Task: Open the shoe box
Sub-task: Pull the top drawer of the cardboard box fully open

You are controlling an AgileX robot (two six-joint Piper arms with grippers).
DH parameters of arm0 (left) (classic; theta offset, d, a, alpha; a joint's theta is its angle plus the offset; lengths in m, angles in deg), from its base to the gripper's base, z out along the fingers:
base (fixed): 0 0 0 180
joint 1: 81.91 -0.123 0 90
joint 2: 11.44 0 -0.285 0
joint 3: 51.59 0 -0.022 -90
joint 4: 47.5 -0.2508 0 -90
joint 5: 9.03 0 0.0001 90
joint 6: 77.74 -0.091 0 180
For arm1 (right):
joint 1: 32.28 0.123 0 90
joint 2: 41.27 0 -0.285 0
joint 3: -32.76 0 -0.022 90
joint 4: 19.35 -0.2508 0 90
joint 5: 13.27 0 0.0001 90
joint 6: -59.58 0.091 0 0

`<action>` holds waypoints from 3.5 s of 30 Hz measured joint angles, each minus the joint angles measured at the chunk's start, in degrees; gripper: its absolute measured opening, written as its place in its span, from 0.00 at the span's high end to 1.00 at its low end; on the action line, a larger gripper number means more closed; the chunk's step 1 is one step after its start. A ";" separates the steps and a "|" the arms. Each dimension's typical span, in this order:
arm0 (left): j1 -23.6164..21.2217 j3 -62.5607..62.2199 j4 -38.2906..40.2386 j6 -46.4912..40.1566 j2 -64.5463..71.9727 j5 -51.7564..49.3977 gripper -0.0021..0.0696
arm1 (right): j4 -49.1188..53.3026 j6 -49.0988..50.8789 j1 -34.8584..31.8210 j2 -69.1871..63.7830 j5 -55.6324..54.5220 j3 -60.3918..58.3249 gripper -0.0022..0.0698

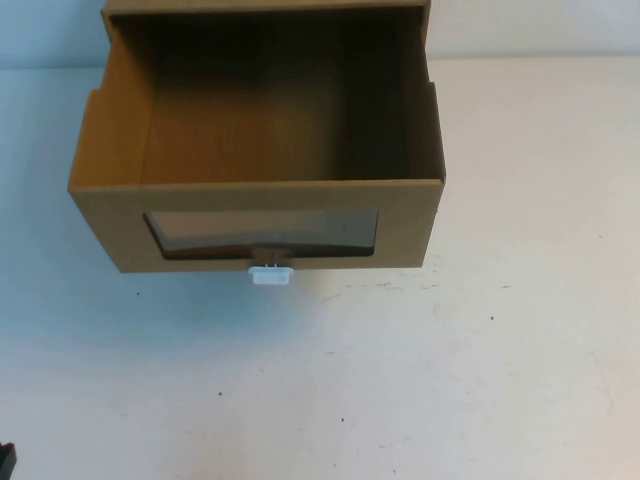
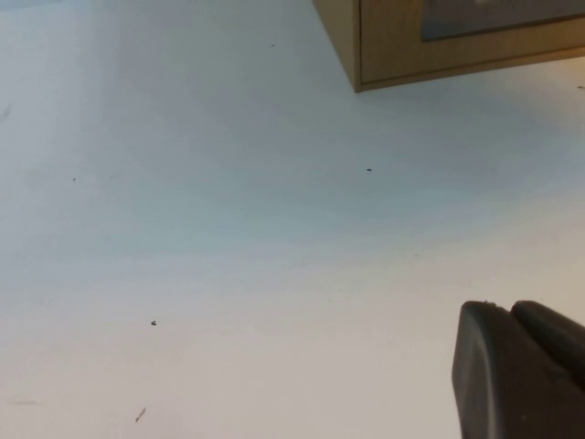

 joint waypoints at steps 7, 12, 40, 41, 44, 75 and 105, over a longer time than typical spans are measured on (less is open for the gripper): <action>0.00 0.00 0.00 0.00 0.00 0.00 0.98 | 0.00 17.72 -18.69 -4.48 27.54 -2.07 0.99; 0.00 0.00 0.00 0.00 0.00 0.00 0.98 | 0.00 21.17 -32.39 -4.24 50.64 -9.33 0.99; 0.00 0.00 0.00 0.09 0.00 0.00 0.98 | 0.00 29.45 -76.43 35.53 46.54 -35.27 0.99; 0.00 0.00 0.00 0.09 0.00 0.00 0.98 | 0.00 29.95 -76.43 35.42 47.53 -35.37 0.99; 0.00 0.00 0.00 0.09 0.00 0.00 0.98 | 3.26 37.86 -76.51 35.79 51.43 -35.36 0.99; 0.00 0.00 0.00 0.09 0.00 0.00 0.98 | 88.03 129.35 -98.50 48.12 79.54 -60.29 0.99; 0.00 0.00 -0.11 0.09 -0.01 -0.02 0.98 | 94.21 134.10 -83.76 49.86 79.16 -67.34 0.99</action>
